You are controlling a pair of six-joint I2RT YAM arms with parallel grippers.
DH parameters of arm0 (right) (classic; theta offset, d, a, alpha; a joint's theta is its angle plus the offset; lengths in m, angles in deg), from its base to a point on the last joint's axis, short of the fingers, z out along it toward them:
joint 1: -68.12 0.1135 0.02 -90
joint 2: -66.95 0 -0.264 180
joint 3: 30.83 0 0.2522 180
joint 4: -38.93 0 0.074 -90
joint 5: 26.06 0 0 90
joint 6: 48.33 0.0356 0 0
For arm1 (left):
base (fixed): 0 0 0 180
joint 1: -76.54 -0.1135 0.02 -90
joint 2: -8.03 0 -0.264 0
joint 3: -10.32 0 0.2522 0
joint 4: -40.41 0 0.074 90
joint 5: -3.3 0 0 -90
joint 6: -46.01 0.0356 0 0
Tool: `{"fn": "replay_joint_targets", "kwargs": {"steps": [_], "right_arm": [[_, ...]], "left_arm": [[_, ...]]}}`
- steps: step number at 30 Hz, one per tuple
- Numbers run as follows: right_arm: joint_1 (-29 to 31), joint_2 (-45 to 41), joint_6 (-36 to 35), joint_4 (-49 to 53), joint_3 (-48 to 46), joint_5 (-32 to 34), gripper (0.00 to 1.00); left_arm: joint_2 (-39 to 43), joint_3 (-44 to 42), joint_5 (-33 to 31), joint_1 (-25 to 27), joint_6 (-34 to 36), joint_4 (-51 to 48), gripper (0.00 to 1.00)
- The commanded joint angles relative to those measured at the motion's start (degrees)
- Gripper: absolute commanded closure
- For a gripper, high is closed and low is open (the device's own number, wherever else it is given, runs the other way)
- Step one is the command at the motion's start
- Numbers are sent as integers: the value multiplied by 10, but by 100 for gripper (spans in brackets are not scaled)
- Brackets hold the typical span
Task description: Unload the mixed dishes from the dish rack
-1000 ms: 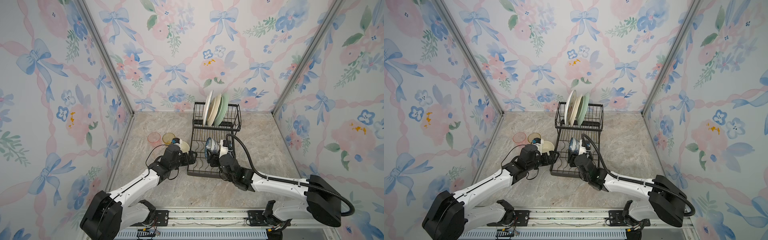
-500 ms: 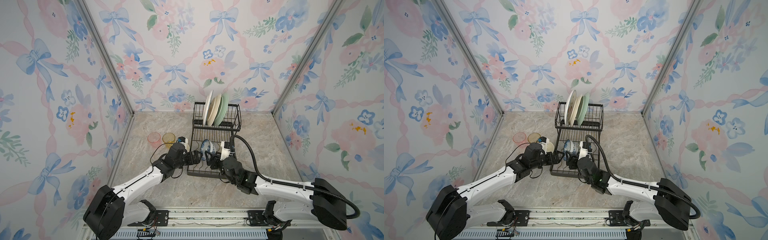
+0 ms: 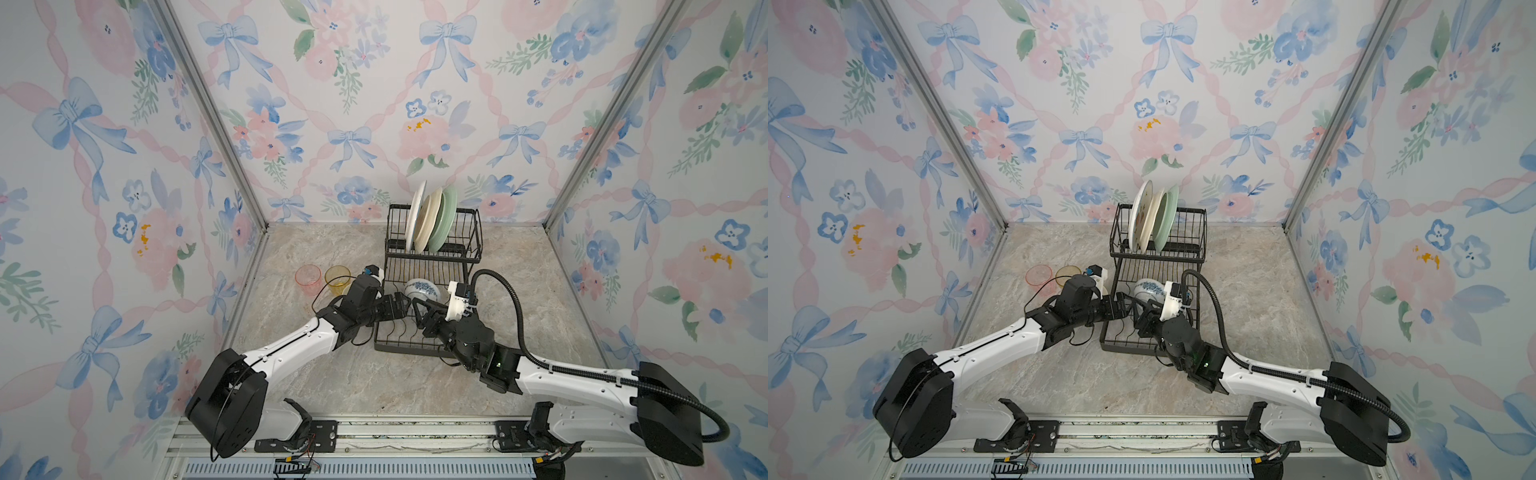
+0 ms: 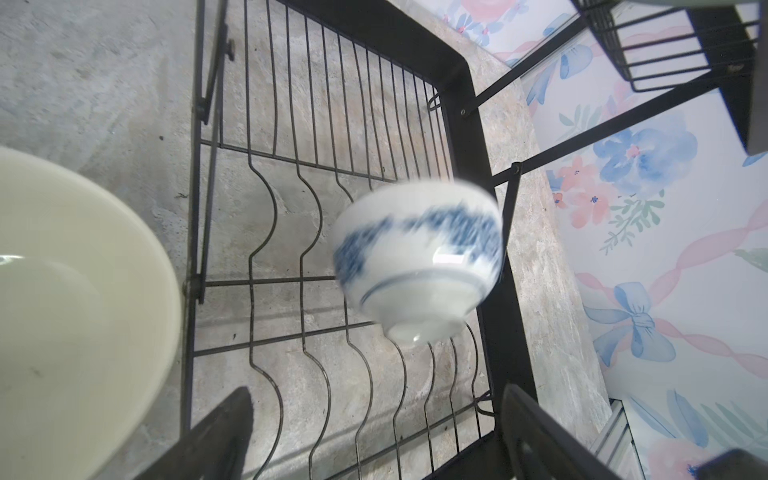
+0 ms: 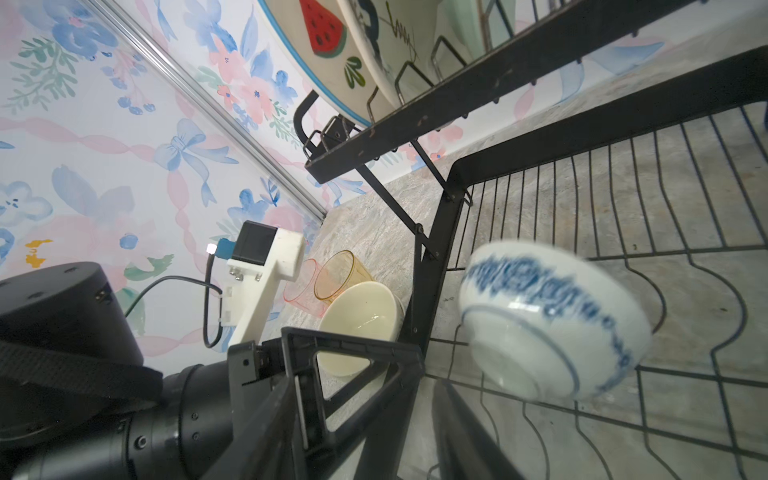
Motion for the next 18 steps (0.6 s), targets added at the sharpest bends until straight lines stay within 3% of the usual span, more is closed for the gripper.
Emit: {"fn": "replay_joint_targets", "kwargs": {"steps": [1,9,18], "right_arm": [[-14,-18,40,57,-4,33,45],[-40,-77,46,189,-4,75,35],[-101,-162,70,298,-38,55,29]], "left_arm": [[-19,20,-18,2,17,-22,6],[-37,29,-26,3,24,-22,2],[-63,55,-18,6,27,-20,2]]}}
